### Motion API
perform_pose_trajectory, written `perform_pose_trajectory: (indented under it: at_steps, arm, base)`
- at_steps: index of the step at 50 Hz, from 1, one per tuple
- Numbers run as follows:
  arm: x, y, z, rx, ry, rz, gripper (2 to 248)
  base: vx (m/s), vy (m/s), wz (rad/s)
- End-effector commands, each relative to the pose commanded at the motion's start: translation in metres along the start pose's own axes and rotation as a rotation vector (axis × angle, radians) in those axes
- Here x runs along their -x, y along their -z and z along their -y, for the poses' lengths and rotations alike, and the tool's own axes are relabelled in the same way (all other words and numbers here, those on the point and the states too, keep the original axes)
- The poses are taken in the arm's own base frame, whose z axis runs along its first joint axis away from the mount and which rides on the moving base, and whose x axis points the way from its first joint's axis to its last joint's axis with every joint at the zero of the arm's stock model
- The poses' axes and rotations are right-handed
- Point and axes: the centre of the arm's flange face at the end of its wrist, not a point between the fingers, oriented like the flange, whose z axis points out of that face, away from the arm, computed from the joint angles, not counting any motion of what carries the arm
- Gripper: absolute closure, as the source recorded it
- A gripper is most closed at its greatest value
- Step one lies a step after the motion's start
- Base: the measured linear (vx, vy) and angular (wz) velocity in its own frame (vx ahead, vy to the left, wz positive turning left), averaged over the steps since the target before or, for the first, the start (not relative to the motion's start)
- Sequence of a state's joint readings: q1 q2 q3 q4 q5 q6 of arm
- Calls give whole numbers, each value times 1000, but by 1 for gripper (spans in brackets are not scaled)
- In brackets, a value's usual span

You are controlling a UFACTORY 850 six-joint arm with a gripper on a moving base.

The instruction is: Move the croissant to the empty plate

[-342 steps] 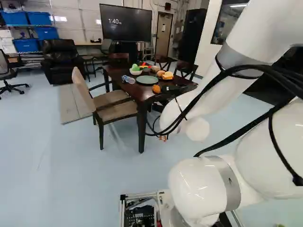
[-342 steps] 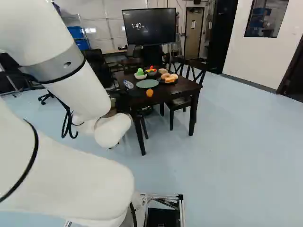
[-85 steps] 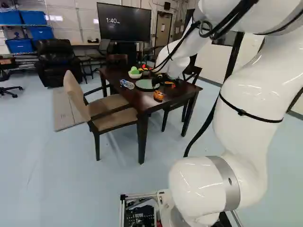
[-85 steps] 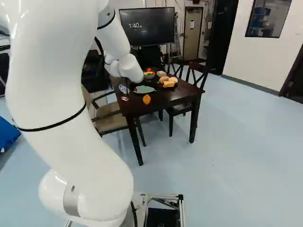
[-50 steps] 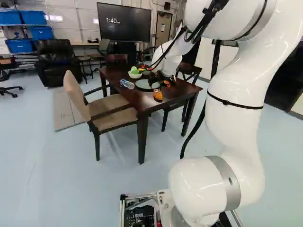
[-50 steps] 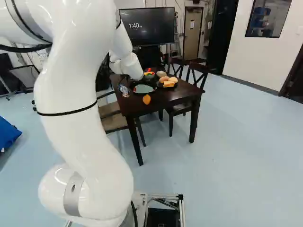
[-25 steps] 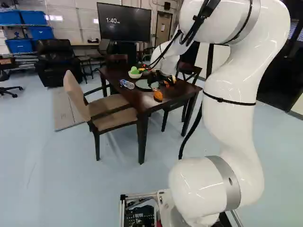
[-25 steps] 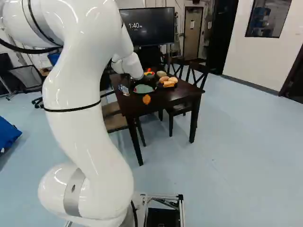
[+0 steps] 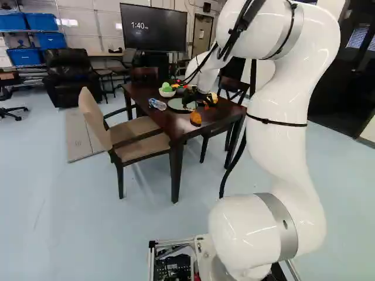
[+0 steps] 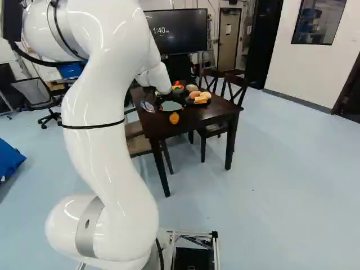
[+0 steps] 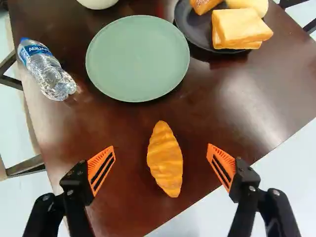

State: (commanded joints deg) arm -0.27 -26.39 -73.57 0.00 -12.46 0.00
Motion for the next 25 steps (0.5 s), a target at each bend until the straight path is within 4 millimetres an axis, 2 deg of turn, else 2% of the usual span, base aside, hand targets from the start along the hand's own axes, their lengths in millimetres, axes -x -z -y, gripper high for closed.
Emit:
perform_pose_trajectory:
  at_steps: [25]
  arm:
    - [-8, -12, 0, 0, 0, 73, 3]
  base:
    - [0, 0, 0]
